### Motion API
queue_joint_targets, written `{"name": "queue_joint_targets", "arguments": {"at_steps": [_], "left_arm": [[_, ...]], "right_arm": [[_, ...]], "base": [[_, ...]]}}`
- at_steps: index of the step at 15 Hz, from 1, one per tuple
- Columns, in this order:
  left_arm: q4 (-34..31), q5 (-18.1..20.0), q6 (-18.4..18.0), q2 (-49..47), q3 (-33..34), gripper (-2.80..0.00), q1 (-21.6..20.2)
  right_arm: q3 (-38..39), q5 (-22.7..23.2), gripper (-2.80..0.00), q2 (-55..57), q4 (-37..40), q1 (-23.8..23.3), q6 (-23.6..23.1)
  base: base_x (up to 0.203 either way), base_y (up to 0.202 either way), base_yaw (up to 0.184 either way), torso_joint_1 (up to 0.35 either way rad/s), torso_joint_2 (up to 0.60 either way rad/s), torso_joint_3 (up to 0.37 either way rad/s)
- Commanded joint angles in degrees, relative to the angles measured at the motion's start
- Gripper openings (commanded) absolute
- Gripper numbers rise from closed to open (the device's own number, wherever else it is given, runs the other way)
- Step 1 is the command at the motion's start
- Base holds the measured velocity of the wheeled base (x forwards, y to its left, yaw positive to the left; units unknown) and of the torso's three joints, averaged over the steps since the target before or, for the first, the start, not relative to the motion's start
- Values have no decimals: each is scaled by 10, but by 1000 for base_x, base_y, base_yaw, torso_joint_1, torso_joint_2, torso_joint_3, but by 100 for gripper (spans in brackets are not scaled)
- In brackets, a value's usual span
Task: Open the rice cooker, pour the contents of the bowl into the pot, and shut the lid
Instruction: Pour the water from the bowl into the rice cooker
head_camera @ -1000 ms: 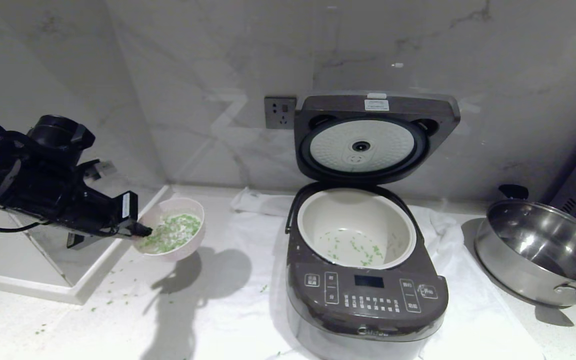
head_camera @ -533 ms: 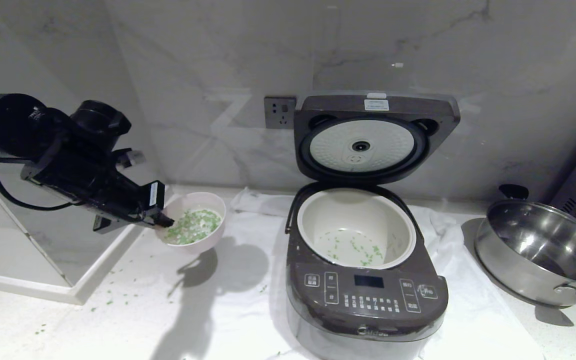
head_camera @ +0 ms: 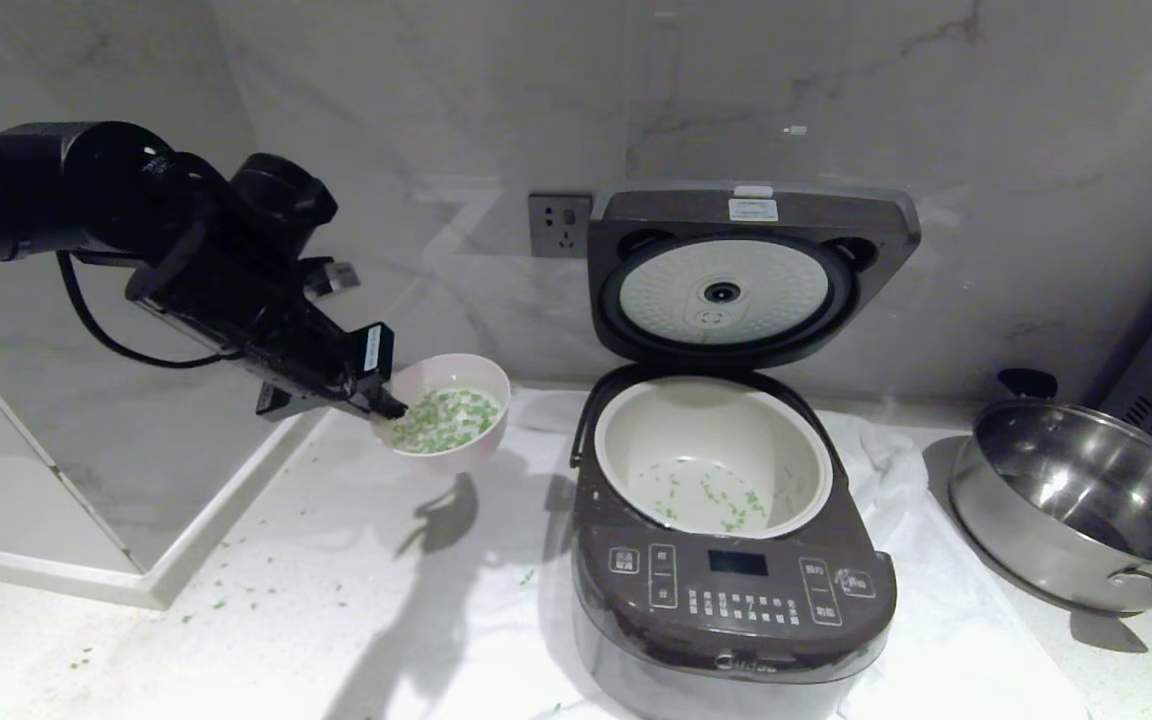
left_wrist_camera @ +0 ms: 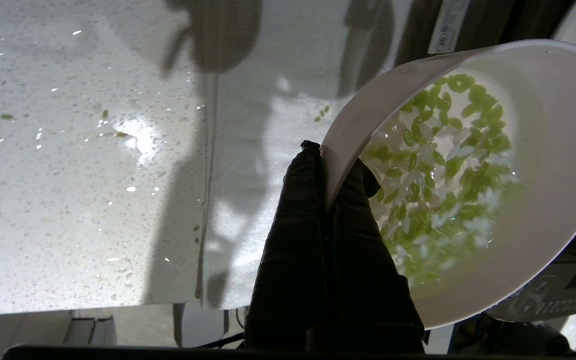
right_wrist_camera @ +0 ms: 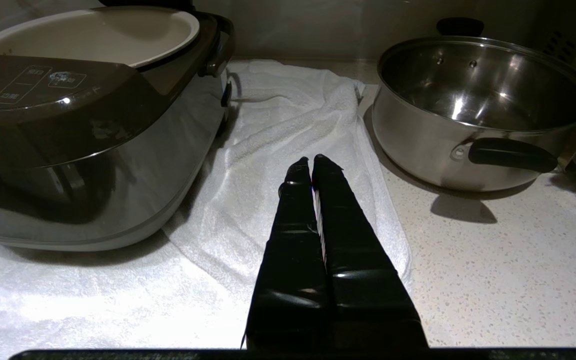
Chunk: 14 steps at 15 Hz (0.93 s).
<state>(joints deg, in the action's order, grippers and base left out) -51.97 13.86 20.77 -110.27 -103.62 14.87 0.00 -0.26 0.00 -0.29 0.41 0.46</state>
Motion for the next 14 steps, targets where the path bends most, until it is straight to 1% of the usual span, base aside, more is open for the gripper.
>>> {"name": "queue_joint_targets", "arguments": {"at_steps": [1,3,7,10,14], "left_arm": [[-8,-11,2,-25,-26,-280,25],[-9,-25,8,-36,-38,-280,46],[-9,-26,22,-45,-51,-280,82],[-8,-26,40,-59,-79,-280,109],[-5,-27,47,-69,-81,-280,146]], "right_arm": [[1,0,-280,0,0,0,0],[1,0,-280,-1,0,0,0],[1,0,-280,0,-1,0,0],[1,0,-280,-1,-1,0,0],[1,0,-280,0,-1,0,0]], "base": [[0,0,0,0,0,0],[0,0,0,0,0,0],[0,0,0,0,0,0],[0,0,0,0,0,0],[0,0,0,0,0,0]]}}
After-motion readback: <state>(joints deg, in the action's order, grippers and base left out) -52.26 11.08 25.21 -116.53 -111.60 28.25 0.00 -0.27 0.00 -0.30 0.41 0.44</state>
